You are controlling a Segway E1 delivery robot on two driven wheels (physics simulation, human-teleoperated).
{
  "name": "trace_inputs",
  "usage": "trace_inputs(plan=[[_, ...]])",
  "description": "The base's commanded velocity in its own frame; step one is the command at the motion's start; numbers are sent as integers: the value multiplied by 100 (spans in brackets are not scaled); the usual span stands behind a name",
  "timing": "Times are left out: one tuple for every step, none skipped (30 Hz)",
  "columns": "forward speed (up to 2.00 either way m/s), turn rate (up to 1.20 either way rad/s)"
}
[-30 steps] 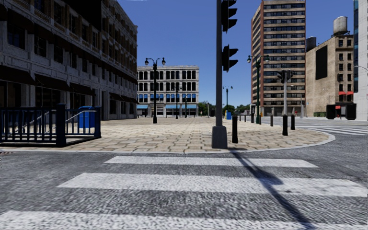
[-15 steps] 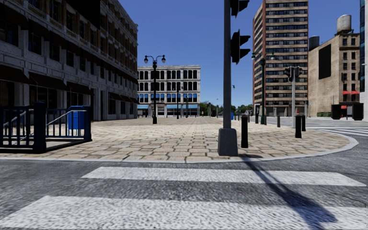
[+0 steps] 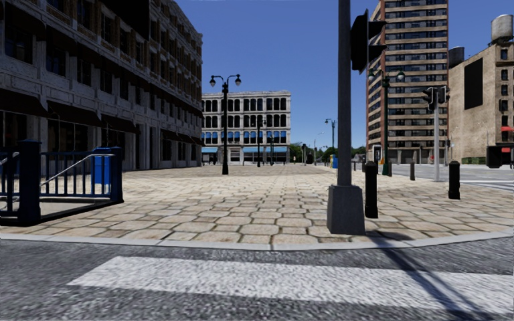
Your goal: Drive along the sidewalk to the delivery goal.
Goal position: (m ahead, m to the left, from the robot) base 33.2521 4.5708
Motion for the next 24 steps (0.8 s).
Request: trace_inputs(plan=[[142,0],[142,0],[142,0],[142,0],[142,0],[142,0],[142,0],[142,0],[142,0],[142,0],[142,0],[142,0],[142,0],[142,0],[142,0],[142,0],[142,0],[142,0],[142,0],[142,0],[142,0],[142,0],[142,0],[142,0]])
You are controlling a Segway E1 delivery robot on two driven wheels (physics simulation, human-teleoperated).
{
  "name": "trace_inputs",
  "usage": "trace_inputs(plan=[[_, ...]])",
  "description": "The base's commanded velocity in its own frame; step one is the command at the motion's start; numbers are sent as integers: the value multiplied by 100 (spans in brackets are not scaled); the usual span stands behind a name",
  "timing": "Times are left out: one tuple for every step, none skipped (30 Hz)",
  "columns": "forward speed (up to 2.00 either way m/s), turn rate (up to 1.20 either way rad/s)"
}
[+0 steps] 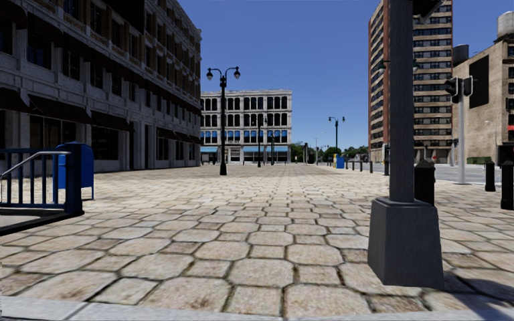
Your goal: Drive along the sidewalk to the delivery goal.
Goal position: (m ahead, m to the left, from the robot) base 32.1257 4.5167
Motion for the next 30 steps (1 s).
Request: trace_inputs(plan=[[142,0],[142,0],[142,0],[142,0],[142,0],[142,0],[142,0],[142,4],[142,15],[142,15],[142,25],[142,33],[142,33],[142,37],[142,37],[142,38],[142,34],[142,34],[142,16],[142,8],[142,6],[142,6],[142,5],[142,5],[142,4],[142,4],[142,4],[142,4],[142,4],[142,4]])
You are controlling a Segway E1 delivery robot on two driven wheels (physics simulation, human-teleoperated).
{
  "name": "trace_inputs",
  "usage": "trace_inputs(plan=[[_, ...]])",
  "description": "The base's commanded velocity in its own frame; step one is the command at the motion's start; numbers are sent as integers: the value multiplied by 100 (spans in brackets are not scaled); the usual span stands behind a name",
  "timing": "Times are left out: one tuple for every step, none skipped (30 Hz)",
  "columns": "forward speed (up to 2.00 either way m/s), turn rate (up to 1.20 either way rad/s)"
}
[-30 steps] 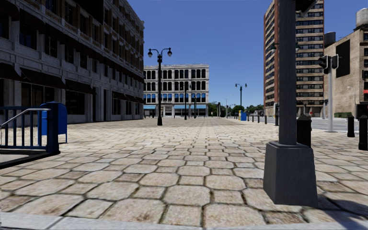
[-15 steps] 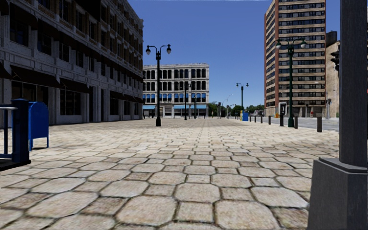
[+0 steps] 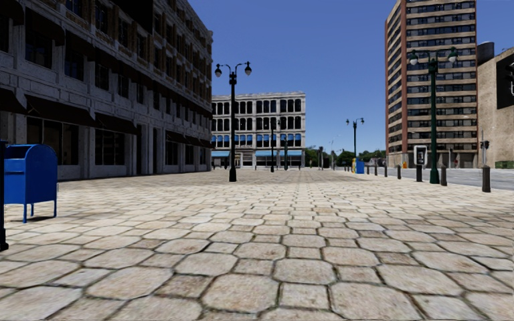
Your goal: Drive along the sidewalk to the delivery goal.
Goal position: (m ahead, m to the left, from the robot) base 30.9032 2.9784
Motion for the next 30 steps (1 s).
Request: trace_inputs(plan=[[142,4],[142,4],[142,4],[142,4],[142,8],[142,8],[142,28],[142,45],[142,50],[142,52],[142,55],[142,55],[142,56],[142,57],[142,57],[142,57],[142,57],[142,56],[142,44],[142,32],[142,23],[142,23],[142,11],[142,5],[142,3],[142,2],[142,1],[142,1],[142,1],[142,1]])
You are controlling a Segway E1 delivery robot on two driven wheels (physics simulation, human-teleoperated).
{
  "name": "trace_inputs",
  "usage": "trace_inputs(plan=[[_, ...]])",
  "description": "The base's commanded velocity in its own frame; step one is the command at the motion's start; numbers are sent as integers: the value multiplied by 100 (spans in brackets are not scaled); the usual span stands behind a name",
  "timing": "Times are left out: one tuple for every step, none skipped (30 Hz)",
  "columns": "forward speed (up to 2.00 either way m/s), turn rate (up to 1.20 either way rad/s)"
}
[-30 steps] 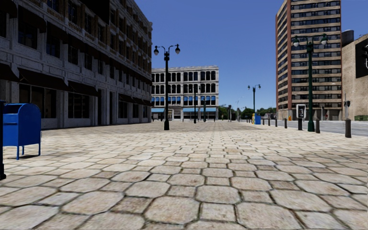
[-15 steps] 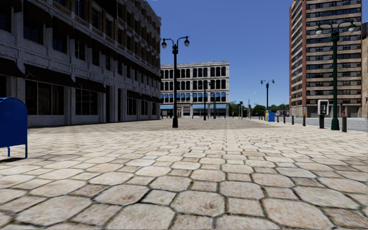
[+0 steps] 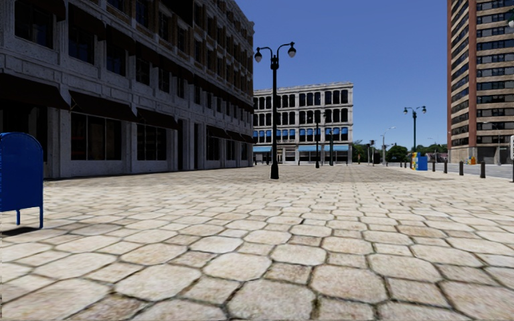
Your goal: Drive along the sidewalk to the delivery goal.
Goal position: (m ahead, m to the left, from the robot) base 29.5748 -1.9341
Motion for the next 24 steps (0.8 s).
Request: trace_inputs(plan=[[142,1],[142,1],[142,1],[142,1],[142,1],[142,1],[142,1],[142,1],[142,1],[142,1],[142,1],[142,14],[142,42],[142,42],[142,60],[142,65],[142,67],[142,67],[142,67],[142,67],[142,48],[142,37],[142,30],[142,21]])
